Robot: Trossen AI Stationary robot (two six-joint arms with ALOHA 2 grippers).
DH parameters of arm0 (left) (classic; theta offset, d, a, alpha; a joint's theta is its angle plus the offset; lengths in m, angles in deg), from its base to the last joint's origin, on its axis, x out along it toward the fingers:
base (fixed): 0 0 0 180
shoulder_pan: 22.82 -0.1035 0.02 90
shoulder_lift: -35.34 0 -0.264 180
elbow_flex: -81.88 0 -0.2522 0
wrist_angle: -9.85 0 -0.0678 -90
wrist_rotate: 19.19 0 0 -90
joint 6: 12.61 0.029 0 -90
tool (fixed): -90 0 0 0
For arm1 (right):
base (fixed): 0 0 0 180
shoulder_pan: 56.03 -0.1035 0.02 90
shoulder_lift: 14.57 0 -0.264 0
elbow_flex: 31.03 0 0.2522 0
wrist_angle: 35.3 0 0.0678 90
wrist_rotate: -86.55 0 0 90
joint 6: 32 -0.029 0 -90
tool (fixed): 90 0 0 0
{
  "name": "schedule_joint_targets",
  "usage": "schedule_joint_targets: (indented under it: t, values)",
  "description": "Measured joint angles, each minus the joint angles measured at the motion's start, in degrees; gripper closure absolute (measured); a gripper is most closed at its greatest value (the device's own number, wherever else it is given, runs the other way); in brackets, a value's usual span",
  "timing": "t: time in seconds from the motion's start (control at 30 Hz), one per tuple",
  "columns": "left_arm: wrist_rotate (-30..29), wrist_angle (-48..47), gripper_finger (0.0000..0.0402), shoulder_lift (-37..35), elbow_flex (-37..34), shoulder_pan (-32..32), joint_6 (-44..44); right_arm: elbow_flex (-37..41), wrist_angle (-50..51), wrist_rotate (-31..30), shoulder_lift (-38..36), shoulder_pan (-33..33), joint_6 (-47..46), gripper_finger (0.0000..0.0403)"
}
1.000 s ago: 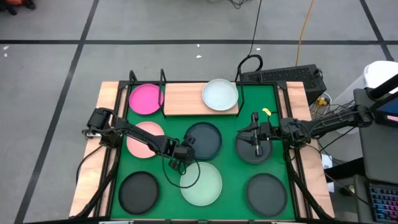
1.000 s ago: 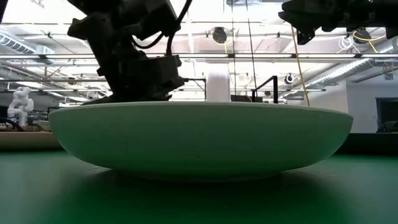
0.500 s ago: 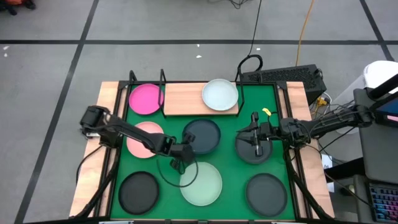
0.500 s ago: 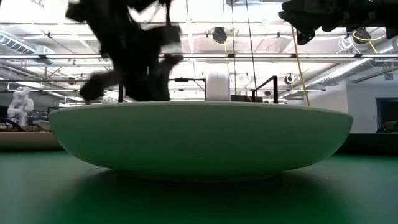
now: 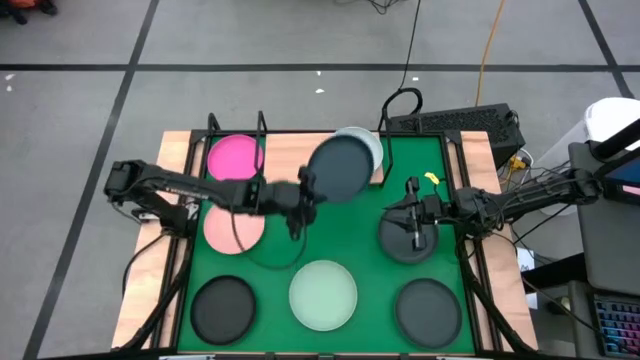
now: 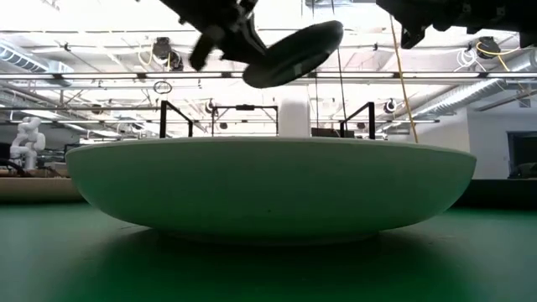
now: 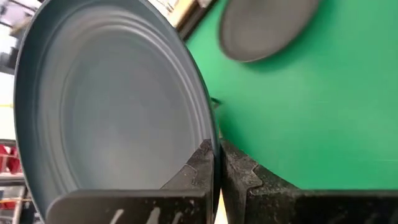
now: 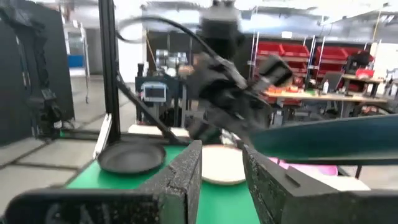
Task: Place and stack plates onto a shelf
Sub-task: Stack the dark blue plate on top of the white plate on the shelf
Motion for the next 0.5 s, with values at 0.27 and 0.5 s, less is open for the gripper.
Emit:
schedule_joint_targets:
  t: [0.27,0.5]
  values:
    - [12.95,9.76,0.0391,4.13,0.11,-14.89,5.62,0.0,0.27,-0.24,-3.24,0.0,-0.11,0.0305]
    - [16.97,6.26,0.0391,12.27,6.71,-18.37,7.74,0.0,-0.02,-1.75,-4.43,0.0,-0.12,0.0305]
